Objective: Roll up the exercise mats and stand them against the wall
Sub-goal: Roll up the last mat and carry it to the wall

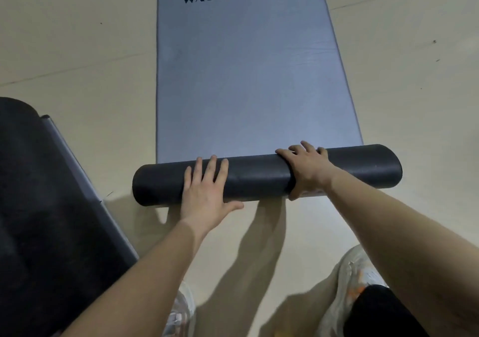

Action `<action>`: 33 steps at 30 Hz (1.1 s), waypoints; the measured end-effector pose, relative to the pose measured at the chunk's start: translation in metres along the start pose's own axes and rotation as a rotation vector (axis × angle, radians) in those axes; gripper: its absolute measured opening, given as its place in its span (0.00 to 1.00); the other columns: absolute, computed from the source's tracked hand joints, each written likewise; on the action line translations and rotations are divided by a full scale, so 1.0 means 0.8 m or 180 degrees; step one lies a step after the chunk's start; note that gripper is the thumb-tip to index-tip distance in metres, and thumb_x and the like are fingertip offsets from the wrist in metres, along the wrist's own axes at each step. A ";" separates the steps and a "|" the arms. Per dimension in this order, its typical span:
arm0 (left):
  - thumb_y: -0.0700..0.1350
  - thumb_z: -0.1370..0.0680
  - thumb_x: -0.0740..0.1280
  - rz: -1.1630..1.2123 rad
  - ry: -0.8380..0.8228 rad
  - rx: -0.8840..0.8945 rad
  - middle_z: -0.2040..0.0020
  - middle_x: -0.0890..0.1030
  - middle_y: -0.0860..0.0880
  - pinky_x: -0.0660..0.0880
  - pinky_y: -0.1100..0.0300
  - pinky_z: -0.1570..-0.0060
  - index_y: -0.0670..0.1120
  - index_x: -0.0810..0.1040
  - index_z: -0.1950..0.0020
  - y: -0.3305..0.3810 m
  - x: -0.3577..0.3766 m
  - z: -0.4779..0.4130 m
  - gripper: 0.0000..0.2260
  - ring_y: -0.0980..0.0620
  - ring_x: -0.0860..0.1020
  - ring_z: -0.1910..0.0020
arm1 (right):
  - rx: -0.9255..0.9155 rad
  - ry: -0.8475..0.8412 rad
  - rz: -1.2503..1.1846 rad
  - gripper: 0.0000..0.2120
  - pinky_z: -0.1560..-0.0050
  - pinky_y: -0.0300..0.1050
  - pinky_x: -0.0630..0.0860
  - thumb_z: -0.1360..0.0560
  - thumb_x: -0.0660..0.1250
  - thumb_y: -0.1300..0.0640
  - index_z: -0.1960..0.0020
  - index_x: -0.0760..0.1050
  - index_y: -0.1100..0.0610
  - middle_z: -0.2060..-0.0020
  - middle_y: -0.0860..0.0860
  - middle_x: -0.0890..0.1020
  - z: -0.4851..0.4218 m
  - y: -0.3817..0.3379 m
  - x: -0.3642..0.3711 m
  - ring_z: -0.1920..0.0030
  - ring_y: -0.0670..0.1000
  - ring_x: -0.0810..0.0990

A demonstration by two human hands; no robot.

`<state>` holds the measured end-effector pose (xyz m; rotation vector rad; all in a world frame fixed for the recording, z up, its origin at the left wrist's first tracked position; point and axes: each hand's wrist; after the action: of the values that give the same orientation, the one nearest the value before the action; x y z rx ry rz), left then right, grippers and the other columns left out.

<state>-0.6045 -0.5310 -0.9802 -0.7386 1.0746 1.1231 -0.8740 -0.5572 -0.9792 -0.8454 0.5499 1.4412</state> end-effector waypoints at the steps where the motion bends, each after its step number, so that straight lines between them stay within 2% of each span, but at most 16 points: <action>1: 0.76 0.30 0.63 -0.0166 -0.0119 0.0042 0.17 0.52 0.47 0.45 0.42 0.21 0.52 0.47 0.17 0.000 0.003 -0.008 0.50 0.40 0.49 0.18 | 0.0013 0.0108 -0.0003 0.58 0.23 0.67 0.55 0.41 0.81 0.37 0.20 0.53 0.43 0.24 0.52 0.63 -0.003 0.003 -0.003 0.22 0.60 0.56; 2: 0.77 0.33 0.65 -0.0210 -0.0136 0.0079 0.17 0.51 0.47 0.45 0.42 0.21 0.53 0.44 0.18 -0.001 0.004 -0.025 0.54 0.41 0.47 0.18 | 0.0066 0.0343 0.0090 0.57 0.23 0.67 0.53 0.40 0.81 0.37 0.20 0.52 0.44 0.23 0.53 0.62 -0.002 0.004 -0.001 0.21 0.60 0.56; 5: 0.78 0.38 0.67 0.0049 -0.0200 0.0246 0.17 0.55 0.49 0.49 0.43 0.21 0.54 0.47 0.18 -0.024 -0.015 -0.095 0.58 0.43 0.52 0.19 | 0.0206 0.1231 0.0499 0.60 0.23 0.66 0.50 0.39 0.83 0.41 0.18 0.51 0.50 0.21 0.59 0.61 0.017 0.000 0.040 0.21 0.64 0.57; 7: 0.78 0.38 0.68 0.0305 -0.0374 0.0317 0.18 0.57 0.49 0.50 0.43 0.21 0.54 0.49 0.17 -0.039 -0.036 -0.131 0.57 0.44 0.53 0.19 | 0.0254 0.1256 0.0562 0.64 0.23 0.70 0.45 0.40 0.83 0.43 0.16 0.47 0.53 0.19 0.62 0.55 0.005 0.001 0.057 0.19 0.67 0.51; 9: 0.76 0.33 0.66 0.0362 0.0029 0.0350 0.21 0.64 0.48 0.49 0.41 0.21 0.53 0.56 0.18 -0.042 -0.034 -0.140 0.50 0.45 0.58 0.21 | 0.0323 0.1301 0.0657 0.62 0.24 0.71 0.47 0.38 0.81 0.44 0.17 0.45 0.52 0.19 0.61 0.56 -0.030 0.008 0.038 0.19 0.66 0.52; 11: 0.76 0.32 0.64 0.0058 0.0406 0.0315 0.22 0.65 0.47 0.50 0.41 0.22 0.53 0.57 0.19 -0.039 -0.018 -0.130 0.48 0.44 0.60 0.22 | 0.0278 0.1187 0.0698 0.60 0.25 0.70 0.55 0.40 0.81 0.40 0.19 0.48 0.50 0.23 0.58 0.64 -0.068 0.019 0.003 0.23 0.64 0.61; 13: 0.77 0.38 0.68 -0.0354 0.0272 0.0252 0.20 0.59 0.47 0.52 0.40 0.22 0.53 0.50 0.19 -0.036 -0.004 -0.133 0.56 0.42 0.58 0.22 | 0.0120 0.0928 0.0739 0.61 0.29 0.66 0.62 0.45 0.79 0.32 0.22 0.53 0.49 0.31 0.54 0.70 -0.091 0.028 -0.028 0.31 0.61 0.69; 14: 0.76 0.40 0.70 -0.0421 0.0238 0.0238 0.21 0.61 0.47 0.55 0.41 0.23 0.53 0.50 0.20 -0.034 -0.005 -0.143 0.57 0.41 0.60 0.23 | 0.0067 0.0830 0.0731 0.60 0.32 0.65 0.64 0.47 0.77 0.29 0.23 0.55 0.48 0.34 0.53 0.72 -0.097 0.032 -0.038 0.34 0.60 0.72; 18: 0.71 0.41 0.72 -0.0502 0.0081 0.0281 0.30 0.71 0.49 0.67 0.43 0.32 0.54 0.59 0.25 -0.033 -0.028 -0.153 0.50 0.42 0.72 0.35 | 0.0073 0.0480 0.0693 0.56 0.35 0.62 0.68 0.47 0.76 0.26 0.27 0.59 0.47 0.38 0.52 0.74 -0.086 0.019 -0.061 0.38 0.59 0.74; 22: 0.72 0.43 0.71 -0.0484 -0.0613 0.0462 0.37 0.75 0.50 0.73 0.45 0.41 0.55 0.63 0.27 -0.031 -0.035 -0.096 0.48 0.43 0.76 0.43 | 0.0047 -0.0266 0.0393 0.56 0.32 0.62 0.70 0.46 0.77 0.26 0.26 0.58 0.44 0.36 0.50 0.75 -0.034 -0.006 -0.040 0.36 0.57 0.74; 24: 0.72 0.44 0.72 -0.0420 -0.0965 0.0600 0.39 0.76 0.51 0.74 0.47 0.45 0.56 0.64 0.28 -0.025 -0.031 -0.069 0.48 0.44 0.77 0.45 | 0.0043 -0.0357 0.0227 0.60 0.26 0.65 0.63 0.44 0.77 0.27 0.21 0.54 0.44 0.30 0.50 0.72 0.002 -0.014 -0.009 0.29 0.57 0.71; 27: 0.71 0.45 0.75 -0.0097 -0.1400 0.0506 0.38 0.76 0.52 0.75 0.49 0.46 0.57 0.64 0.26 -0.025 -0.041 -0.064 0.50 0.46 0.77 0.43 | 0.0245 0.0304 0.0395 0.65 0.21 0.69 0.51 0.38 0.77 0.30 0.16 0.43 0.50 0.19 0.57 0.57 0.064 -0.039 0.047 0.19 0.61 0.54; 28: 0.70 0.45 0.77 0.0088 -0.1551 0.0427 0.36 0.77 0.53 0.76 0.48 0.44 0.58 0.64 0.25 -0.028 -0.048 -0.071 0.51 0.46 0.77 0.41 | 0.0340 0.0459 0.0436 0.66 0.21 0.70 0.49 0.37 0.77 0.30 0.16 0.39 0.51 0.17 0.59 0.51 0.077 -0.046 0.061 0.17 0.63 0.48; 30: 0.69 0.44 0.78 0.0311 -0.1654 0.0278 0.31 0.75 0.54 0.73 0.47 0.37 0.58 0.63 0.23 -0.032 -0.056 -0.074 0.53 0.47 0.75 0.35 | 0.0407 0.0380 0.0451 0.69 0.22 0.71 0.44 0.36 0.77 0.30 0.17 0.31 0.50 0.17 0.59 0.42 0.085 -0.051 0.071 0.17 0.64 0.40; 31: 0.69 0.41 0.77 0.0314 -0.1446 0.0193 0.28 0.74 0.54 0.69 0.46 0.32 0.58 0.62 0.22 -0.031 -0.058 -0.065 0.51 0.47 0.73 0.32 | 0.0404 0.0318 0.0424 0.69 0.22 0.71 0.43 0.35 0.77 0.31 0.18 0.29 0.49 0.17 0.58 0.40 0.078 -0.049 0.069 0.18 0.64 0.38; 33: 0.69 0.31 0.72 0.0090 -0.0429 -0.0021 0.24 0.70 0.51 0.58 0.43 0.25 0.57 0.63 0.22 -0.024 -0.046 -0.031 0.41 0.45 0.67 0.26 | 0.0381 0.0408 0.0364 0.67 0.22 0.71 0.45 0.35 0.78 0.33 0.19 0.30 0.47 0.17 0.57 0.44 0.054 -0.039 0.051 0.17 0.62 0.41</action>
<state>-0.5956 -0.5710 -0.9547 -0.6453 0.9704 1.1841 -0.8465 -0.4962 -0.9793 -0.8255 0.7848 1.4485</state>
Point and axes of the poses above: each hand's wrist, its own z-axis away from the middle knuckle, its own x-axis out of the palm, y = z × x
